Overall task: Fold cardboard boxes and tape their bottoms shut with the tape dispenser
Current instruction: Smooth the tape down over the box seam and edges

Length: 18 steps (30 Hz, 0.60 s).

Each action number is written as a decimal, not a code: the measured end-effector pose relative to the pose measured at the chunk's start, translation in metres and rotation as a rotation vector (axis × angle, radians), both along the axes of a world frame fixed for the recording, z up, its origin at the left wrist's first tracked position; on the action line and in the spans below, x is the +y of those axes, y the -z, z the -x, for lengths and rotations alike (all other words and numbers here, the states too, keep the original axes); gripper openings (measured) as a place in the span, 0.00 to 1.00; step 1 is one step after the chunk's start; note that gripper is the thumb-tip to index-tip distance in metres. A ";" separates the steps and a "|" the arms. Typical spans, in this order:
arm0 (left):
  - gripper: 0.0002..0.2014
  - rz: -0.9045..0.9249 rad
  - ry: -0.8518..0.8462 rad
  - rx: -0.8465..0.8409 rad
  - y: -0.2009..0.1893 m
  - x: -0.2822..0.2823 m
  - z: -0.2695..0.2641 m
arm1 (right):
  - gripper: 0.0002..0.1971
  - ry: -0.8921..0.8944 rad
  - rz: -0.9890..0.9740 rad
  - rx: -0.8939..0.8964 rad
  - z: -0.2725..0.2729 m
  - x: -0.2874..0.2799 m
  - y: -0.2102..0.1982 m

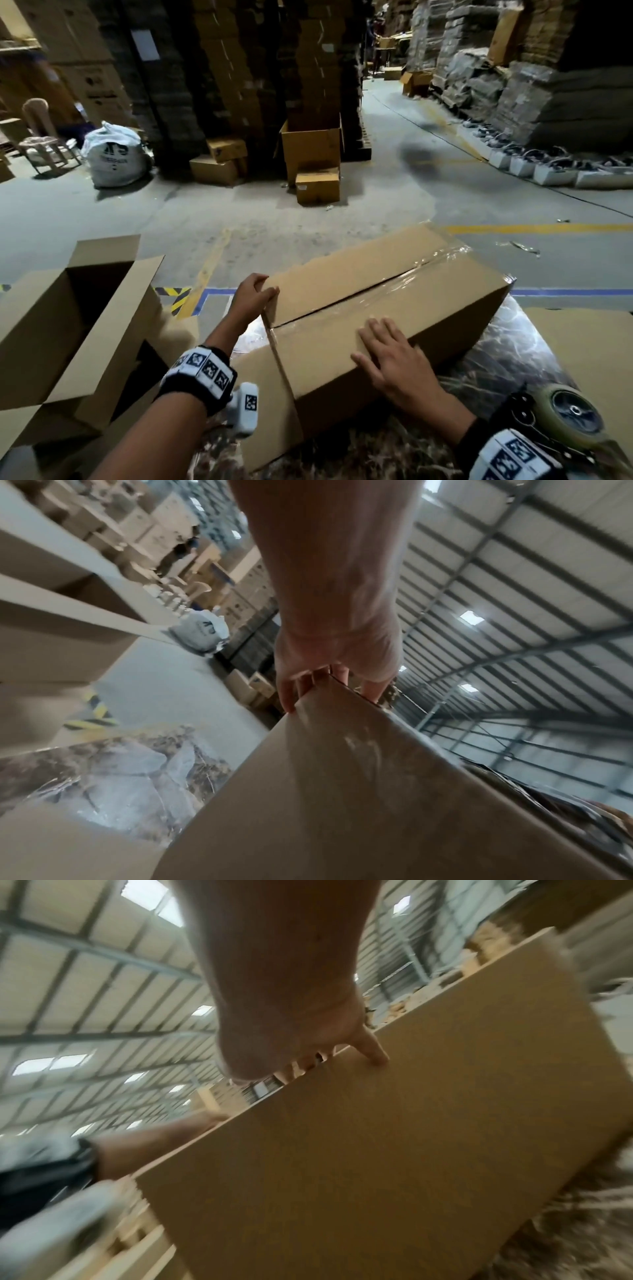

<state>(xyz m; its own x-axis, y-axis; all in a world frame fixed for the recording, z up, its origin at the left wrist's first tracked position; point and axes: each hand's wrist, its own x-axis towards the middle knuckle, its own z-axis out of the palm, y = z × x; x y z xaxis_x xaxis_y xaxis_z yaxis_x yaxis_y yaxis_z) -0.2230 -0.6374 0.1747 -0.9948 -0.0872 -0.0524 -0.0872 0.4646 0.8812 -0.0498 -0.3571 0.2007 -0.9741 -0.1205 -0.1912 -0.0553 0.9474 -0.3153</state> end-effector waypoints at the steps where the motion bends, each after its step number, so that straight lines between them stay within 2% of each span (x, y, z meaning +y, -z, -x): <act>1: 0.12 0.004 -0.007 0.007 0.002 0.004 -0.008 | 0.54 0.036 0.017 -0.011 0.002 0.008 -0.002; 4: 0.12 0.027 -0.014 0.013 0.007 0.020 -0.042 | 0.57 0.089 -0.058 -0.012 0.013 0.037 -0.002; 5: 0.13 0.029 -0.007 0.015 0.007 0.027 -0.055 | 0.54 0.111 -0.076 -0.014 0.017 0.047 -0.001; 8: 0.16 0.033 0.005 0.023 0.011 0.059 -0.095 | 0.37 0.205 -0.082 -0.008 0.027 0.081 0.003; 10: 0.19 0.080 -0.004 0.058 0.014 0.078 -0.118 | 0.32 0.297 -0.047 0.011 0.030 0.096 0.001; 12: 0.22 0.129 -0.031 0.112 0.017 0.096 -0.136 | 0.34 0.397 -0.033 0.024 0.027 0.104 -0.005; 15: 0.23 0.235 -0.018 0.233 0.017 0.115 -0.158 | 0.43 0.565 0.010 -0.032 0.016 0.110 -0.008; 16: 0.22 0.281 -0.007 0.275 0.018 0.120 -0.162 | 0.44 0.605 0.051 -0.063 0.008 0.112 -0.009; 18: 0.17 0.342 0.009 0.297 0.018 0.124 -0.164 | 0.40 0.654 0.160 -0.097 -0.018 0.109 -0.013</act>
